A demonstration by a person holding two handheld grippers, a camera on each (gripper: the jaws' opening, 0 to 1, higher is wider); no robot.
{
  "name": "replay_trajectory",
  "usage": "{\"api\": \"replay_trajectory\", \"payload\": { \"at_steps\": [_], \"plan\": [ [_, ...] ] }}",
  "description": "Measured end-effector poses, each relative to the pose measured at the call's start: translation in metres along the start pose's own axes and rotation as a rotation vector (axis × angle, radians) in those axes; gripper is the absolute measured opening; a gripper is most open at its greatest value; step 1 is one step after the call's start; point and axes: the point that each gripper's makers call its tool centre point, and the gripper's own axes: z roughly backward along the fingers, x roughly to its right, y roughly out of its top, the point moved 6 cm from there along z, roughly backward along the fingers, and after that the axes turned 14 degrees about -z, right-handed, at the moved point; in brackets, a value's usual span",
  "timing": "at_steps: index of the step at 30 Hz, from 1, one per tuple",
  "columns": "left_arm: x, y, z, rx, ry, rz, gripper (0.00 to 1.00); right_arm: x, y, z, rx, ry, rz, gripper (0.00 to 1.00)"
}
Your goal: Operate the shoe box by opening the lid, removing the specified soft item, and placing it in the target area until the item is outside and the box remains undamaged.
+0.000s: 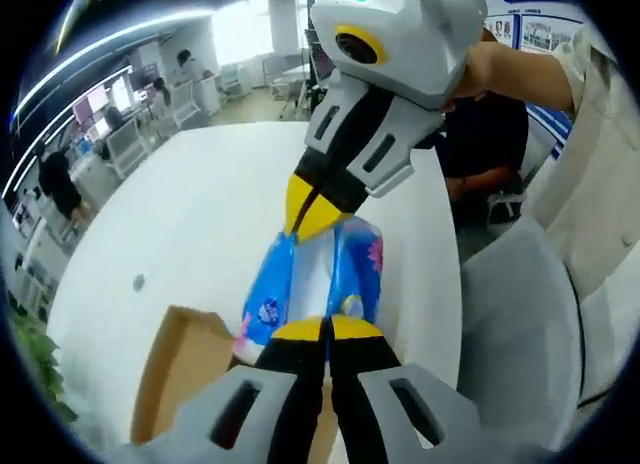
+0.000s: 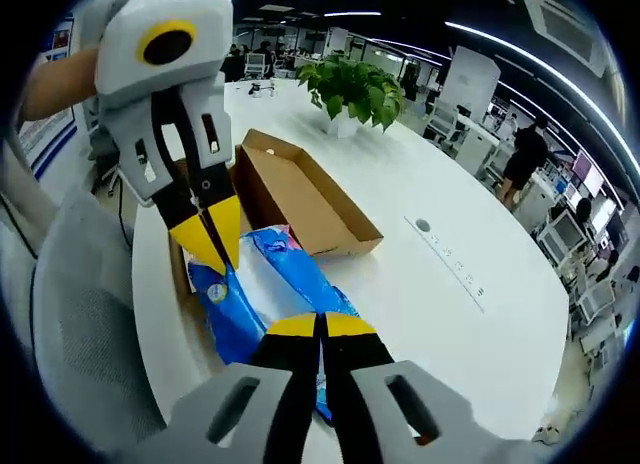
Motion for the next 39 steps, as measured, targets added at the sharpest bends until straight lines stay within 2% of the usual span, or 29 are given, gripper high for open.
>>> {"api": "replay_trajectory", "payload": {
  "at_steps": [14, 39],
  "plan": [
    [-0.004, 0.025, -0.026, 0.032, -0.008, -0.013, 0.00, 0.025, -0.015, 0.017, 0.009, -0.020, -0.034, 0.00],
    [-0.019, 0.072, -0.090, 0.059, -0.096, -0.065, 0.00, 0.084, -0.053, 0.040, -0.004, -0.058, -0.103, 0.00]
  ]
}}
